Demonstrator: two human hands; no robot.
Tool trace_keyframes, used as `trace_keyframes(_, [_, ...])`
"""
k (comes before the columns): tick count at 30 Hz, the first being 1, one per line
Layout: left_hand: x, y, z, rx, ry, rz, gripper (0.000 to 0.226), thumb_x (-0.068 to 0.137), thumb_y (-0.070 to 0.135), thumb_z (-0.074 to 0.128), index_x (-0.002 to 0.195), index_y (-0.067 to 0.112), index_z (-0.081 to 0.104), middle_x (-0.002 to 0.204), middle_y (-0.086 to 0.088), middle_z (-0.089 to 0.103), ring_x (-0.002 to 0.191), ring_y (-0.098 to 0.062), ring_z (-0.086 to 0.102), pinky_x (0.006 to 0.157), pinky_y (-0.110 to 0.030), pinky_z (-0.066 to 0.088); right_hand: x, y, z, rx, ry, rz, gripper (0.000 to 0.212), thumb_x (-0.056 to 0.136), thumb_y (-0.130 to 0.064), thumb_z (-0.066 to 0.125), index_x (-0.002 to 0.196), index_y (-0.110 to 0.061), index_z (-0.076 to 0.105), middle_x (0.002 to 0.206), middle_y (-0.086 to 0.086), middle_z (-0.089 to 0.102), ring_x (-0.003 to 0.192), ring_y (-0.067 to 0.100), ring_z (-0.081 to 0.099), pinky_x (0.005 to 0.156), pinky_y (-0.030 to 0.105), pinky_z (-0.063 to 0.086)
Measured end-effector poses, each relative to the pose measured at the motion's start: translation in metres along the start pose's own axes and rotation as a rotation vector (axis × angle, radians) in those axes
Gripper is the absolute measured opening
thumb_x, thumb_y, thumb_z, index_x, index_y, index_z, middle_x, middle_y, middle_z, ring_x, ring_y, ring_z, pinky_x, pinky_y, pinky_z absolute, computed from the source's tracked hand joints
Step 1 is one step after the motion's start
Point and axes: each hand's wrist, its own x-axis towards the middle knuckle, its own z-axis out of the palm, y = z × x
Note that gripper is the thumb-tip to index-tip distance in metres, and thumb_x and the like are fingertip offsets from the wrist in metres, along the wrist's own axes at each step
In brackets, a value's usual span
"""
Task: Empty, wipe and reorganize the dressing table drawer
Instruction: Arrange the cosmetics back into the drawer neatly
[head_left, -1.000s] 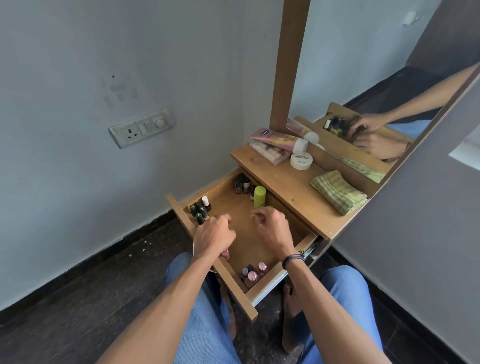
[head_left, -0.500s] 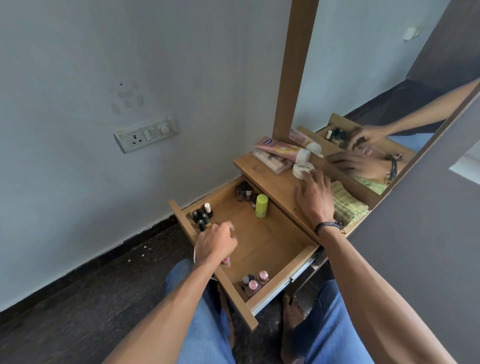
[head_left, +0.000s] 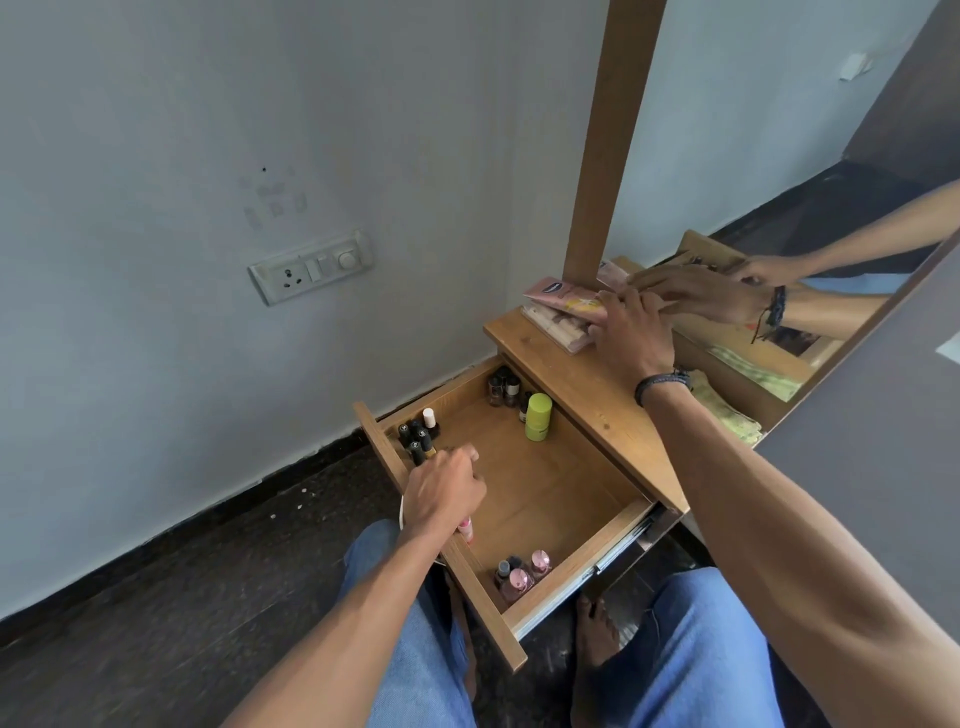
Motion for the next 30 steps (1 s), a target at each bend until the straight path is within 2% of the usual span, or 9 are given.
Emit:
trace_keyframes(3, [0.000,-0.003,0.001,-0.023,0.015,-0.002,0.041,0.096,0.016,0.056,0.136,0.024,0.057,0.084,0.004,0.076,0.061,-0.003,0.065,0.051,-0.018,0.045,0.002,-0.002,0.004,-0.016,0.003,0.007,0.047,0.094,-0.020,0.058,0.140,-0.011,0.051,0.137,0.022,0.049,0.125,0.044,0.042,0.094,0.056,0.045])
trace_keyframes(5, [-0.001,-0.004,0.001,-0.040,0.042,-0.006,0.046,0.095,0.011,0.055,0.140,0.022,0.054,0.088,0.003,0.075,0.060,-0.003,0.063,0.053,-0.022,0.051,0.000,-0.002,0.005,-0.004,0.018,-0.001,0.047,0.094,-0.013,0.056,0.141,-0.010,0.050,0.134,0.024,0.046,0.122,0.046,0.043,0.092,0.058,0.047])
trace_keyframes(8, [-0.002,-0.004,0.002,-0.100,0.124,-0.004,0.055,0.094,0.002,0.051,0.147,0.017,0.046,0.115,-0.001,0.072,0.077,-0.010,0.067,0.058,-0.022,0.052,-0.004,-0.003,0.004,0.080,0.010,-0.026,0.053,0.092,-0.005,0.058,0.144,-0.013,0.047,0.133,0.022,0.041,0.113,0.046,0.048,0.088,0.057,0.049])
trace_keyframes(10, [-0.002,-0.004,0.003,-0.158,0.184,-0.004,0.058,0.095,0.000,0.050,0.150,0.016,0.041,0.127,-0.003,0.066,0.091,-0.012,0.066,0.064,-0.021,0.050,-0.010,-0.003,0.000,0.123,0.067,-0.050,0.052,0.091,-0.005,0.059,0.142,-0.011,0.050,0.128,0.022,0.043,0.105,0.047,0.052,0.083,0.055,0.051])
trace_keyframes(14, [-0.001,-0.005,0.003,-0.287,0.270,0.000,0.058,0.097,-0.002,0.048,0.151,0.013,0.038,0.141,-0.005,0.058,0.119,-0.017,0.061,0.090,-0.026,0.055,-0.035,-0.012,-0.009,0.225,0.237,-0.039,0.050,0.085,0.003,0.059,0.134,-0.008,0.055,0.123,0.022,0.047,0.102,0.045,0.051,0.081,0.057,0.052])
trace_keyframes(17, [-0.005,-0.004,0.001,-0.354,0.347,0.003,0.057,0.097,-0.006,0.047,0.150,0.010,0.039,0.142,-0.007,0.056,0.126,-0.020,0.057,0.099,-0.029,0.051,-0.074,-0.028,-0.018,0.346,0.311,-0.085,0.048,0.085,-0.003,0.067,0.131,-0.012,0.056,0.123,0.018,0.048,0.102,0.043,0.053,0.079,0.052,0.054])
trace_keyframes(20, [-0.006,-0.005,0.000,-0.424,0.398,-0.018,0.059,0.095,-0.010,0.048,0.150,0.011,0.039,0.141,-0.008,0.056,0.127,-0.021,0.056,0.100,-0.030,0.050,-0.126,-0.046,-0.019,0.400,0.212,-0.136,0.048,0.085,-0.013,0.074,0.131,-0.016,0.060,0.123,0.012,0.050,0.104,0.034,0.055,0.077,0.043,0.054])
trace_keyframes(24, [-0.008,-0.004,0.000,-0.431,0.407,-0.006,0.057,0.097,-0.007,0.048,0.150,0.012,0.040,0.142,-0.011,0.055,0.129,-0.024,0.054,0.100,-0.036,0.052,-0.185,-0.057,0.002,0.344,0.030,-0.232,0.047,0.085,-0.018,0.076,0.130,-0.016,0.062,0.125,0.005,0.050,0.102,0.022,0.053,0.078,0.035,0.056])
trace_keyframes(30, [-0.005,-0.006,0.002,-0.364,0.351,-0.026,0.052,0.096,-0.005,0.044,0.145,0.015,0.046,0.141,-0.005,0.056,0.130,-0.021,0.051,0.100,-0.033,0.049,-0.217,-0.063,0.029,0.243,-0.146,-0.189,0.046,0.086,-0.019,0.075,0.129,-0.012,0.061,0.122,0.008,0.050,0.095,0.027,0.054,0.074,0.044,0.057])
